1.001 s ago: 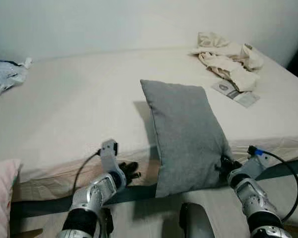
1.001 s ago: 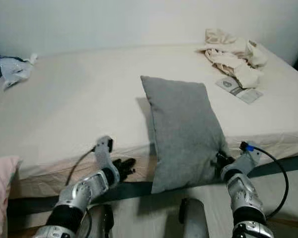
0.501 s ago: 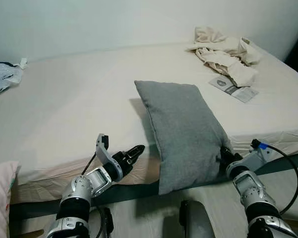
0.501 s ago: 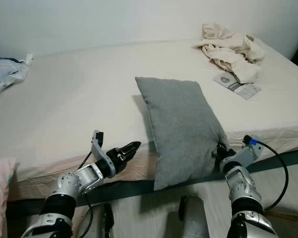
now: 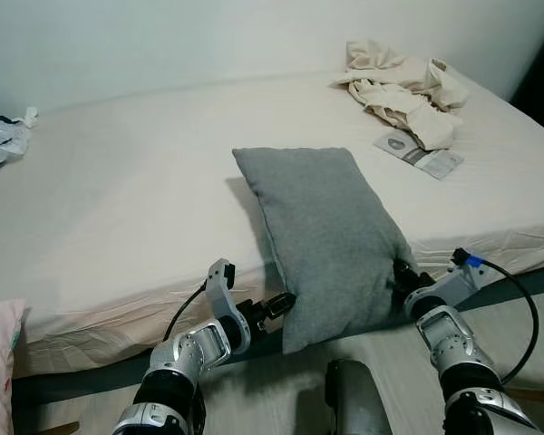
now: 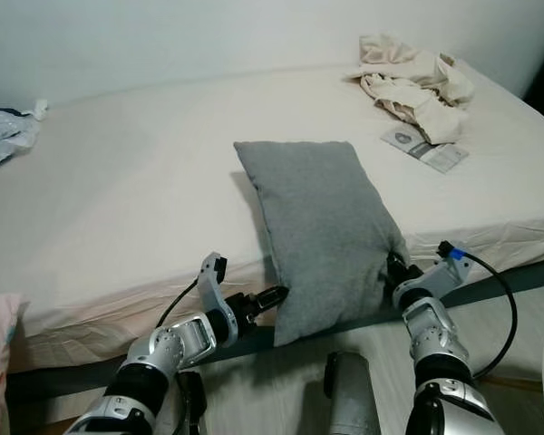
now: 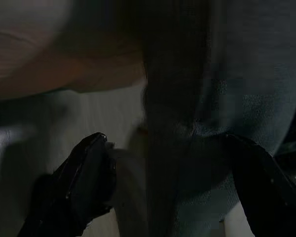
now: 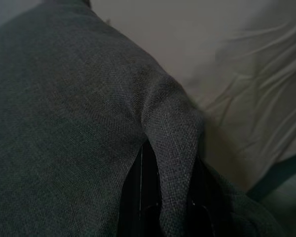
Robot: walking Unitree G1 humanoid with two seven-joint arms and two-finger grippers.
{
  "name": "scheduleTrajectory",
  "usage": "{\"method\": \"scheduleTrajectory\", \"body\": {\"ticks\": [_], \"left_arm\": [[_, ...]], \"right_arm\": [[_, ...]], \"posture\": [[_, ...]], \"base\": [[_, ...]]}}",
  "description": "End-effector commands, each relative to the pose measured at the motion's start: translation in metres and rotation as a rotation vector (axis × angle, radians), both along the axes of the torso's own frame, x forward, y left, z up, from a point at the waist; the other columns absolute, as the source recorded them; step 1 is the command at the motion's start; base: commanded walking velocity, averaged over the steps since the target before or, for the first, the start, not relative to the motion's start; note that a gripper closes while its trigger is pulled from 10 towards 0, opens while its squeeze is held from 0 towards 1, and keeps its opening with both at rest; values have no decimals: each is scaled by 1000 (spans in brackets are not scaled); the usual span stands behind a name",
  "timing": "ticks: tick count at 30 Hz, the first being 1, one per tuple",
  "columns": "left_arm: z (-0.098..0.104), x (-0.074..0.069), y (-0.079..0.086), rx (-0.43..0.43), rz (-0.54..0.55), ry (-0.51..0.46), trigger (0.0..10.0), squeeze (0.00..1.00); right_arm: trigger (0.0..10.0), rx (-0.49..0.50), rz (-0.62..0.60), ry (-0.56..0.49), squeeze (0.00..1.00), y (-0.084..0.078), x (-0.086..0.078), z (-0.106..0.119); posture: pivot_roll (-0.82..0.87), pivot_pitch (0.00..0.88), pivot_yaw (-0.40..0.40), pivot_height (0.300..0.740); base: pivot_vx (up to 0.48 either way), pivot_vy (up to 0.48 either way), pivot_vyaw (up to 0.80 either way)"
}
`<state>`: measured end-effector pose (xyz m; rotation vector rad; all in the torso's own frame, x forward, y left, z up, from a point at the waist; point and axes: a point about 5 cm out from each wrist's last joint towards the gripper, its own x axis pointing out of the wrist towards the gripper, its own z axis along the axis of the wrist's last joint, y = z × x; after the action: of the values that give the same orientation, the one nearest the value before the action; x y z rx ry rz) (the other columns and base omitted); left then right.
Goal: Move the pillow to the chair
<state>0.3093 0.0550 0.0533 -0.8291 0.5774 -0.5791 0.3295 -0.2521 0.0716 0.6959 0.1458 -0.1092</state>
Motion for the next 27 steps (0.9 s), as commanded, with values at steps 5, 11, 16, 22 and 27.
{"method": "scheduleTrajectory", "body": {"ticks": [5, 11, 16, 22, 27], "left_arm": [[2, 0, -18, -25, -5, 18, 10000, 1000], [29, 3, -47, -293, 11, 32, 10000, 0], [46, 3, -42, -498, -11, 16, 10000, 0], [42, -1, -36, -438, -39, -18, 10000, 0], [35, -10, -53, -213, -119, -104, 4941, 0]], "right_arm": [[0, 34, 63, -41, 0, 18, 8, 6], [0, 50, 153, -61, 0, 40, 12, 6], [0, 49, 170, -60, 0, 43, 12, 6], [0, 47, 177, -61, 0, 42, 11, 6], [0, 46, 184, -62, 0, 43, 11, 7]], "posture": [[-11, 214, 51, 577], [-16, 200, 51, 577], [-15, 198, 50, 577], [-16, 201, 47, 577], [-16, 203, 42, 577]], "base": [[0, 0, 0], [0, 0, 0], [0, 0, 0], [0, 0, 0], [0, 0, 0]]}}
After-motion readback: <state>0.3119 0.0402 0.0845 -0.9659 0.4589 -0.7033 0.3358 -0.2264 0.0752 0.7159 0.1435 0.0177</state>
